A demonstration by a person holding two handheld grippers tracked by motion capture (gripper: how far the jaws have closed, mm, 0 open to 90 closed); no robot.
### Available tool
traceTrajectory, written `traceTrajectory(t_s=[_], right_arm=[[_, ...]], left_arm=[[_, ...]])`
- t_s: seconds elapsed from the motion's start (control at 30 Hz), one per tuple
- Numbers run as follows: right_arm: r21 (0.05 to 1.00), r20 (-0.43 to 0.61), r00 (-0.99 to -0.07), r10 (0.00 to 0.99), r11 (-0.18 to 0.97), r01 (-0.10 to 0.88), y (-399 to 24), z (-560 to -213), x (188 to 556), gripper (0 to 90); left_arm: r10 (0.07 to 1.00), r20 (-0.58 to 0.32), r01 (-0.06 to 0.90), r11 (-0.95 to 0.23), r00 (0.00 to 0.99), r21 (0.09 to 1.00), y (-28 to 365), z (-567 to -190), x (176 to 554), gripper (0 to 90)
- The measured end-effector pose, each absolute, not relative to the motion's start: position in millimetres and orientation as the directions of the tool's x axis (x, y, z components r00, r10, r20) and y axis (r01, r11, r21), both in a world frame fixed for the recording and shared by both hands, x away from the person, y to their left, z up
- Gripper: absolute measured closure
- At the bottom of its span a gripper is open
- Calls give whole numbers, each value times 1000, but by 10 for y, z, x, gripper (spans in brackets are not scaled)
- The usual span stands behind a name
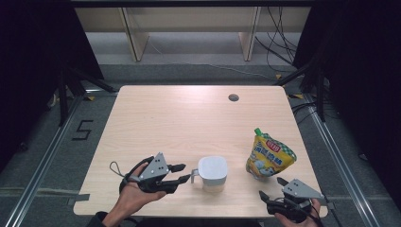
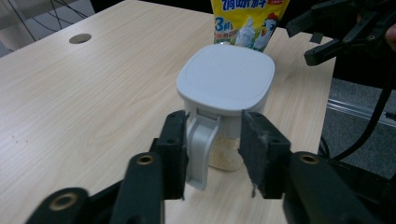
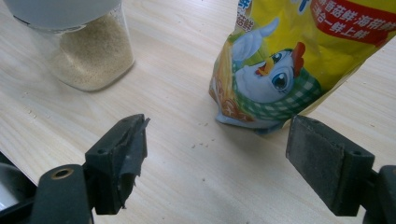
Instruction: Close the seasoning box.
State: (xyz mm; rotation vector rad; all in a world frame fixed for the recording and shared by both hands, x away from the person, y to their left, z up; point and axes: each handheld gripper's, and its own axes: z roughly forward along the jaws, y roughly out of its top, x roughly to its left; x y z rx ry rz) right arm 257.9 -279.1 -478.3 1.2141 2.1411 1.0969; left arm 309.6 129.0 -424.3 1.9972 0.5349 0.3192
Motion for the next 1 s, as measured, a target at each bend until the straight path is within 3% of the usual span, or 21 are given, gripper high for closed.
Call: traceTrajectory(t_s=[0.07, 0.23, 0.8, 1.0], right_arm=[[821, -47, -534, 844, 337, 460, -2819, -4787, 2611, 214], [816, -32, -543, 839, 336, 471, -2808, -4792, 2610, 213], [807, -24, -561, 828, 347, 477, -2791, -4800, 2613, 212], [808, -31, -554, 832, 347, 476, -2782, -4802, 2603, 211]], left_arm=[[515, -20, 256, -390, 857, 884, 1347, -4279, 3097, 491], [539, -50, 290, -370, 841, 882, 1429, -4378, 3069, 400], [559, -10, 313, -449, 829, 837, 1647, -4772, 2920, 306], [578, -39, 353, -443, 815, 824, 1656, -4853, 2822, 263]])
